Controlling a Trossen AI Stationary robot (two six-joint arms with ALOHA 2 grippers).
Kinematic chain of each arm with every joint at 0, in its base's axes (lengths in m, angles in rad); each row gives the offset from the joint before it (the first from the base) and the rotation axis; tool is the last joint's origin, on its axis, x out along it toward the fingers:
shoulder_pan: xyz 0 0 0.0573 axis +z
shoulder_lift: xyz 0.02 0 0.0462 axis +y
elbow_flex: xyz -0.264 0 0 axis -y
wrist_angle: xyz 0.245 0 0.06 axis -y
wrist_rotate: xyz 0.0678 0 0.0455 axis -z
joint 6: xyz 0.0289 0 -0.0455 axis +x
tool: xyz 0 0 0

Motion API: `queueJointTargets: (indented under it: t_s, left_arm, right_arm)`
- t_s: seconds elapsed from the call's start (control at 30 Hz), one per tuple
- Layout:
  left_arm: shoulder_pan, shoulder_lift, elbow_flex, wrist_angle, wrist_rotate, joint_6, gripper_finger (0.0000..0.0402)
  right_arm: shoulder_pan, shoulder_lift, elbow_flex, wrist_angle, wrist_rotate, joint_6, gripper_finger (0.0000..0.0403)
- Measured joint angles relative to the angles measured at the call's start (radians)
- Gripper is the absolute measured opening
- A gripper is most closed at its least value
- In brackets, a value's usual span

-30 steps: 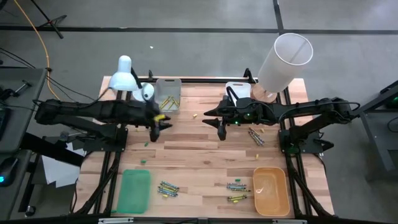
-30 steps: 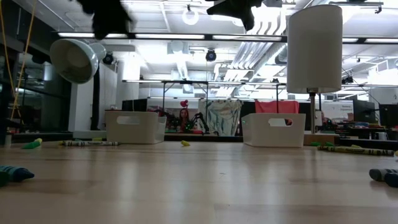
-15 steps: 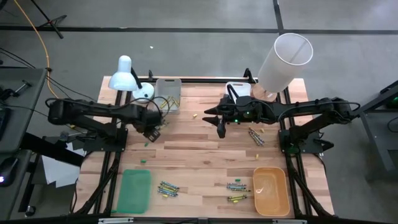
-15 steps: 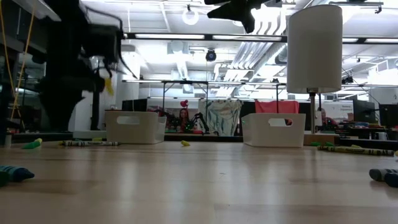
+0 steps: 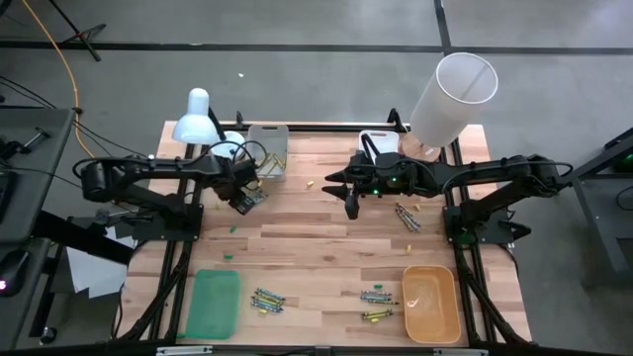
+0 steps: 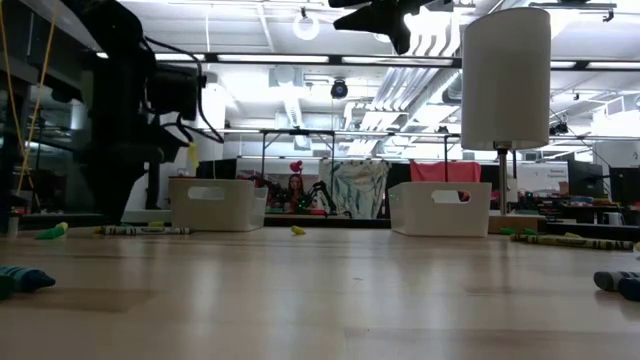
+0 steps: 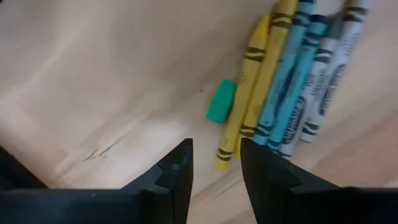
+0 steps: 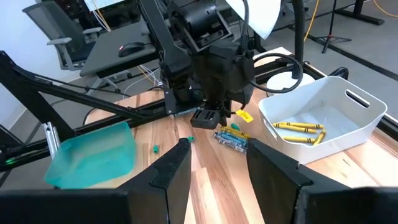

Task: Sort crayons
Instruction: Put the yellow crayon into the gray bin

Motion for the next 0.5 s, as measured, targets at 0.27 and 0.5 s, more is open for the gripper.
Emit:
queueJointTargets:
  t_s: [0.27, 0.5]
  left_arm:
    - [0.008, 0.08, 0.0, 0.01, 0.004, 0.044, 0.0119]
    - [0.007, 0.123, 0.003, 0.035, 0.0, 0.045, 0.0119]
  right_arm:
    - [0.0, 0.0, 0.0, -0.005, 0.0, 0.001, 0.015]
    - [0.0, 0.0, 0.0, -0.009, 0.0, 0.001, 0.015]
